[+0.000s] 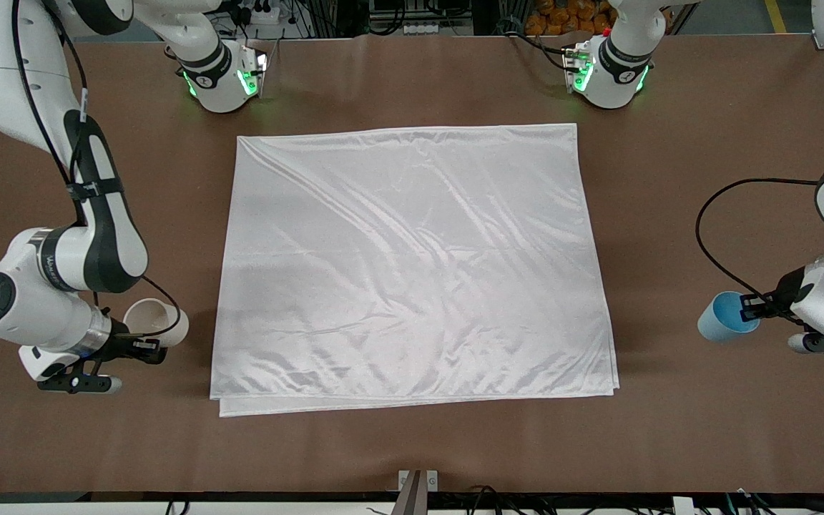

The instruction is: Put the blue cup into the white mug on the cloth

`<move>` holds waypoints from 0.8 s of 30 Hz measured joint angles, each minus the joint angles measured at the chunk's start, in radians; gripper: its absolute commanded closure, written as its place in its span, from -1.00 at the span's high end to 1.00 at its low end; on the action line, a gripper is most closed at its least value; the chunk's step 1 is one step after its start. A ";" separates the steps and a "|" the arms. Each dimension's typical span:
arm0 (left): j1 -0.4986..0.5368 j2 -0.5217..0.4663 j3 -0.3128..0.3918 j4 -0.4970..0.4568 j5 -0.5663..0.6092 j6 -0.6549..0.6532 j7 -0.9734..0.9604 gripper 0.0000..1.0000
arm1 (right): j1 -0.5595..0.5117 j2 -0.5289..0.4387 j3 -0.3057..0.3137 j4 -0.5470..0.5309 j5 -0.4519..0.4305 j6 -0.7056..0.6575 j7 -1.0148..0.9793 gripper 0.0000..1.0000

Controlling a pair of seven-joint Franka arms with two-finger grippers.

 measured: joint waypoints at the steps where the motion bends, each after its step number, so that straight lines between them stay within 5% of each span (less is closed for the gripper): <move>1: 0.000 -0.003 0.000 0.002 0.000 -0.005 0.000 -1.00 | 0.005 0.000 0.000 0.000 0.000 -0.002 0.009 -1.00; 24: -0.007 -0.039 -0.063 0.076 0.000 -0.108 0.000 -1.00 | 0.309 -0.020 0.006 0.000 0.000 -0.008 0.399 -1.00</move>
